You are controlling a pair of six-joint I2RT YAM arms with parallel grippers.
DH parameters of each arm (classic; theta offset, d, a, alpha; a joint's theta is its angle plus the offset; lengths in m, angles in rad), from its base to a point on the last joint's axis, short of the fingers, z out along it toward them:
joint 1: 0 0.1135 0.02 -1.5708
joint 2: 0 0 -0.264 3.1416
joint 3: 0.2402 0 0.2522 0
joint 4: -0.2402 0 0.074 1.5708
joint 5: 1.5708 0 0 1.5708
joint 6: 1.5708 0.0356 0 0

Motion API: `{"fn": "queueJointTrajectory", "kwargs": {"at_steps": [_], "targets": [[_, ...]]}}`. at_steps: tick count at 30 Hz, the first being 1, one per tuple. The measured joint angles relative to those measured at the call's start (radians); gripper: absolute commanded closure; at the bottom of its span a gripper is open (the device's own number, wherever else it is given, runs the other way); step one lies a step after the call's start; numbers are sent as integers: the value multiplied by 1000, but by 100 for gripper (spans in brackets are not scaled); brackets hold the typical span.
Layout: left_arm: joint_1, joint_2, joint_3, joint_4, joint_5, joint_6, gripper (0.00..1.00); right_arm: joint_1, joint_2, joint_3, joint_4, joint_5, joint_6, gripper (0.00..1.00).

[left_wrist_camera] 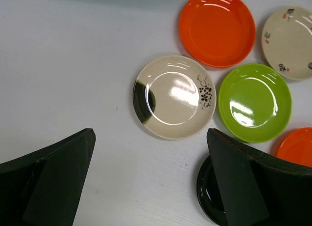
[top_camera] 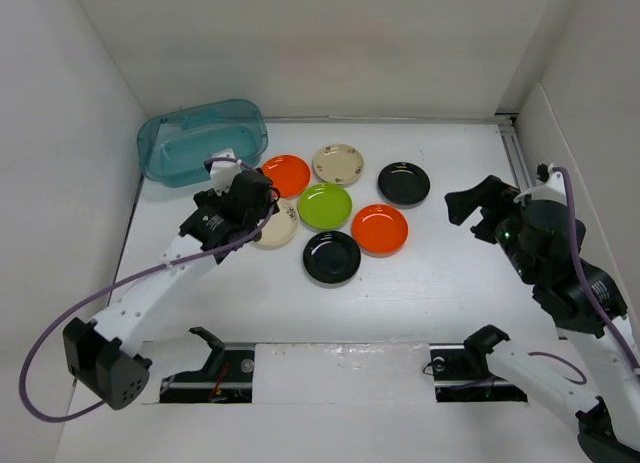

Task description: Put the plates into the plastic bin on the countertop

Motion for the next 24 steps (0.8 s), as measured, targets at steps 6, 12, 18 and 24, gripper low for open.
{"fn": "queueJointTrajectory", "kwargs": {"at_steps": [6,12,18,24], "targets": [[41,65,3,7,87,-44,0,-11,16,-7,-5,-9,1,1],[42,24,-87,116,139,-137,0,-11,-10,-53,5,-81,0,1],[174,-34,-323,308,320,-208,0,-12,0,-85,46,-270,0,1],[418,-6,-488,484,546,-223,0,-12,-2,-114,77,-390,0,1]]}}
